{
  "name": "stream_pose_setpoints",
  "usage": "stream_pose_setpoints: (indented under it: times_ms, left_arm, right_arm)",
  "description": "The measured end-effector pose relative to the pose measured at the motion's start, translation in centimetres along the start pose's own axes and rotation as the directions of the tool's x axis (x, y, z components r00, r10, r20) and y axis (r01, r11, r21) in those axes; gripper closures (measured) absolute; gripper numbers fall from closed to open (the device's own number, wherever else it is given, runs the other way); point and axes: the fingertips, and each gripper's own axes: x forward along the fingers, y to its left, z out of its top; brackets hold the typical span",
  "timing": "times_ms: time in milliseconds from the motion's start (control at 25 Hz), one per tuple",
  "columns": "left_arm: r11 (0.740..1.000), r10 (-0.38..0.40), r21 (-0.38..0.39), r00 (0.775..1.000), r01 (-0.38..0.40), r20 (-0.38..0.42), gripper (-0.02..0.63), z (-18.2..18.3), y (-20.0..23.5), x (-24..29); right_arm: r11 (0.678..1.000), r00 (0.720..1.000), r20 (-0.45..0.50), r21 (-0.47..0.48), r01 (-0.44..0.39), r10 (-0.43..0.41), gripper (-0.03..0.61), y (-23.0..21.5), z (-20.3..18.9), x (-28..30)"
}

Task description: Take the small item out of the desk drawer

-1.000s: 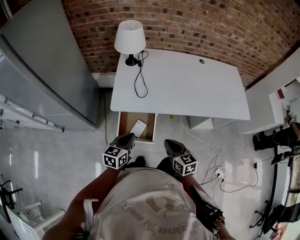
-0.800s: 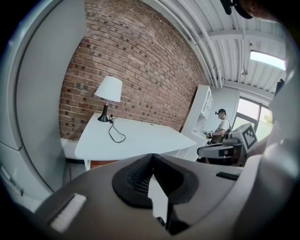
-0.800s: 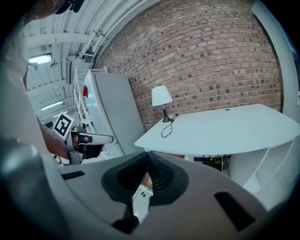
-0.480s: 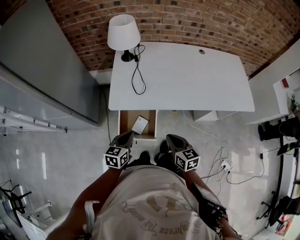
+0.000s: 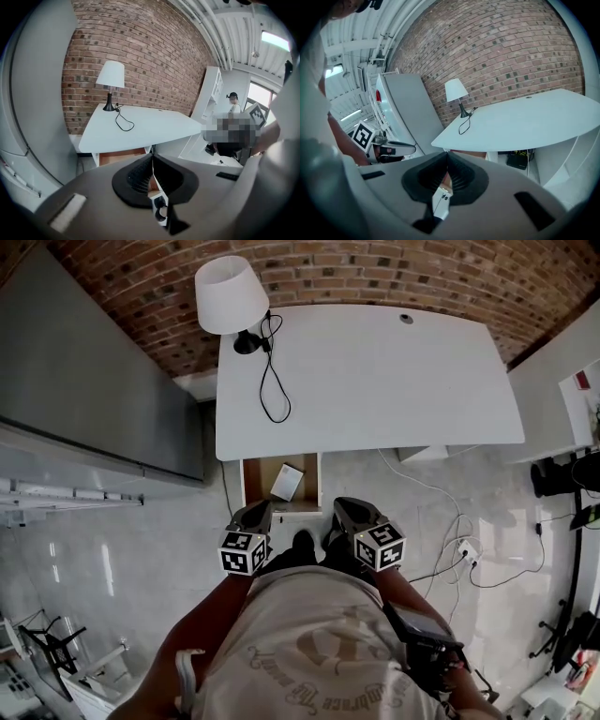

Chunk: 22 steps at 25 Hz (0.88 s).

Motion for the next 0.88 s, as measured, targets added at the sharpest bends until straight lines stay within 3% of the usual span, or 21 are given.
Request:
stream_pose_setpoints:
  times_ms: [400, 880]
  left_arm:
    - [0.999, -0.038, -0.026, 0.998, 0.036, -0.048, 0.607, -1.9, 1.0, 3.1]
    - [0.999, -0.046, -0.005, 0.987, 0.046, -0.156, 0.607, -5.4, 1.3, 7.1]
  right_arm:
    - [0.998, 0.999, -0.041, 0.058, 0.016, -0.014, 0.572, -1.3, -2.1, 2.3]
    - [0.992, 0.997, -0.059, 0.119, 0.051, -0.044, 0.572, -3.2, -4.8, 3.7]
